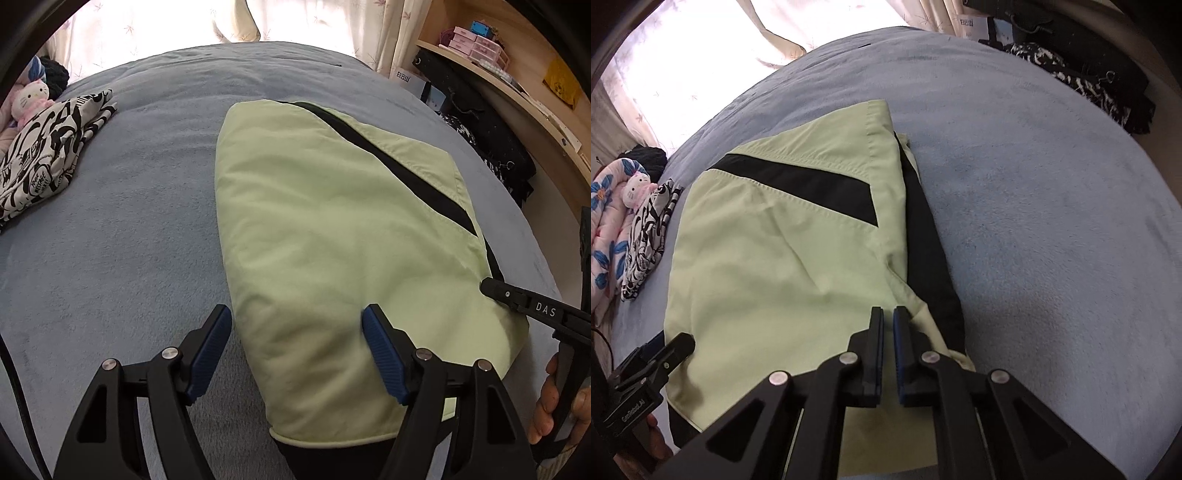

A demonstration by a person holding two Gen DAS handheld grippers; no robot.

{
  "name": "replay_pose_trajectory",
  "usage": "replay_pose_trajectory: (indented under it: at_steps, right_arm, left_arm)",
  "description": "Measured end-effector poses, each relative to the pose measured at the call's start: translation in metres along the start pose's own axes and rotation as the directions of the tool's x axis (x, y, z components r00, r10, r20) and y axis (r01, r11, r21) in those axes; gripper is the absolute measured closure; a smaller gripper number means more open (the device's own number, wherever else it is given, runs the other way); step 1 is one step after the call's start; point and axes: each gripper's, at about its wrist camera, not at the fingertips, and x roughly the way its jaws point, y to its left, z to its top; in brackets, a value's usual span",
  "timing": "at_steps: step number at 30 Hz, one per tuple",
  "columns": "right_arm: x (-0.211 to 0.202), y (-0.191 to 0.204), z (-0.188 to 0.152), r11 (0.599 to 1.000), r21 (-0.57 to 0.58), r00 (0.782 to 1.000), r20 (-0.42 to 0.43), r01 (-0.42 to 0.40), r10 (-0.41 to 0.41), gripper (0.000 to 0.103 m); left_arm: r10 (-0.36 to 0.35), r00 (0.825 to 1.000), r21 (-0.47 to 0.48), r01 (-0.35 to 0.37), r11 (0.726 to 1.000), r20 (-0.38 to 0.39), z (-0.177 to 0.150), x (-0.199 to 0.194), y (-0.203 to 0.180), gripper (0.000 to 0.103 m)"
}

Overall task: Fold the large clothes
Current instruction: 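Press and square the flipped green bundle with both open tools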

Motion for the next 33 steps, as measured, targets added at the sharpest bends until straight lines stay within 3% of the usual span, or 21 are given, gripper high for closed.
replay_pose_trajectory:
  at_steps: [7, 14, 26, 28, 32, 33]
  right_arm:
    - [-0.016, -0.002, -0.006, 1.0, 0.021, 1.0, 0.01, -0.004, 0.004, 0.095]
    - [-0.038, 0.002, -0.032, 0.997, 0.061, 0.999, 0.025, -0.043, 0.042, 0.081]
    - [-0.059, 0.024, -0.071, 0.998, 0.017, 0.998, -0.02, -0.061, 0.061, 0.079]
    - [-0.069, 0.029, -0.069, 0.999, -0.008, 0.999, -0.016, -0.046, 0.046, 0.065]
    - [-0.102, 0.04, -0.059, 0.997, -0.08, 1.0, 0.029, -0.003, 0.006, 0.059]
    - [-0.11, 0.042, -0.056, 0.996, -0.09, 0.999, 0.035, 0.003, 0.0, 0.05]
  left_arm:
    - [0.006, 1.0, -0.003, -0.006, 1.0, -0.014, -0.007, -0.014, -0.003, 0.031]
    - [-0.011, 1.0, -0.033, 0.011, 0.999, -0.019, -0.026, -0.038, -0.002, 0.031]
    - [0.008, 1.0, -0.012, -0.008, 1.0, -0.01, -0.05, -0.081, -0.005, 0.031]
    - [0.007, 1.0, -0.008, -0.007, 1.0, -0.011, -0.049, -0.087, -0.007, 0.031]
    - [0.004, 1.0, 0.006, -0.004, 1.0, -0.01, -0.046, -0.099, -0.01, 0.031]
    - [0.003, 1.0, 0.009, -0.003, 1.0, -0.013, -0.045, -0.101, -0.01, 0.029]
